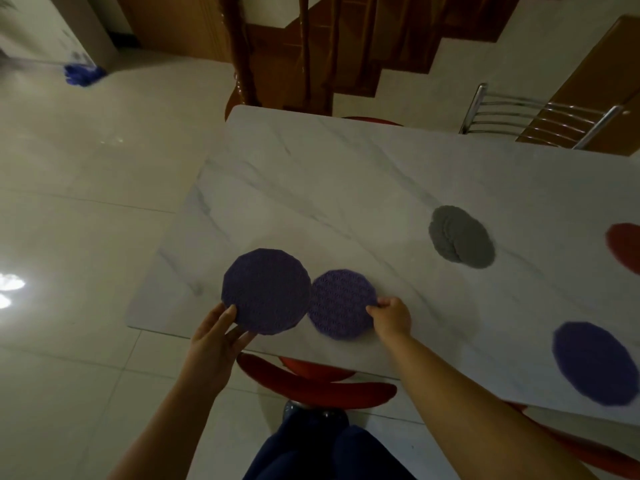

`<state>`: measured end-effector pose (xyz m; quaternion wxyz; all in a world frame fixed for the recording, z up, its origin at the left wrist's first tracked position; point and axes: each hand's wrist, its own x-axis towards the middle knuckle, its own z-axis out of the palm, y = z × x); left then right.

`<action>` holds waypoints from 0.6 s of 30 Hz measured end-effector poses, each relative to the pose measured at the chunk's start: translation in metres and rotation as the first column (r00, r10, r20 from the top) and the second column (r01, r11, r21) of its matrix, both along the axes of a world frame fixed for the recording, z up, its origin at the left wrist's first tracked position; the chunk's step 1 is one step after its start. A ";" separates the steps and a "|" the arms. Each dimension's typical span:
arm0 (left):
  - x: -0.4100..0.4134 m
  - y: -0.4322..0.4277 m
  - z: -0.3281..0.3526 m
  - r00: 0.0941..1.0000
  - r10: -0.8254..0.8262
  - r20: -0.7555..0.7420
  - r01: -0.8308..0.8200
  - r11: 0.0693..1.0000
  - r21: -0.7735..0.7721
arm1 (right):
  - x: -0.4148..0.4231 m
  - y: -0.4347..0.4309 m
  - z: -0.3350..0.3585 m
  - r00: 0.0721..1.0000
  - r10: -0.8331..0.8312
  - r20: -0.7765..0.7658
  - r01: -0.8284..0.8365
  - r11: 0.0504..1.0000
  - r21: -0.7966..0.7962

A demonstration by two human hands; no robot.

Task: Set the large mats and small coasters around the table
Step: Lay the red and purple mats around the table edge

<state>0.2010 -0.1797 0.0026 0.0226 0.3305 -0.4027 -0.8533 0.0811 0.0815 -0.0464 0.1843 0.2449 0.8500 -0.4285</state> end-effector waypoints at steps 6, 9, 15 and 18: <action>0.001 0.004 -0.003 1.000 0.008 -0.013 -0.008 1.000 0.012 | 0.004 -0.004 -0.001 0.993 0.118 -0.005 -0.118 0.993 0.018; 0.002 0.005 -0.004 1.000 0.013 -0.020 -0.012 1.000 0.024 | 0.003 -0.003 0.002 0.988 0.156 0.007 -0.156 0.987 0.025; 0.008 0.002 -0.003 0.999 0.026 -0.046 -0.025 0.999 0.039 | 0.009 -0.023 0.026 0.964 0.186 -0.192 -0.213 0.968 -0.132; 0.011 -0.005 0.000 0.998 0.036 -0.058 -0.033 0.998 0.049 | 0.016 -0.059 0.048 0.951 0.255 -0.177 -0.304 0.882 -0.361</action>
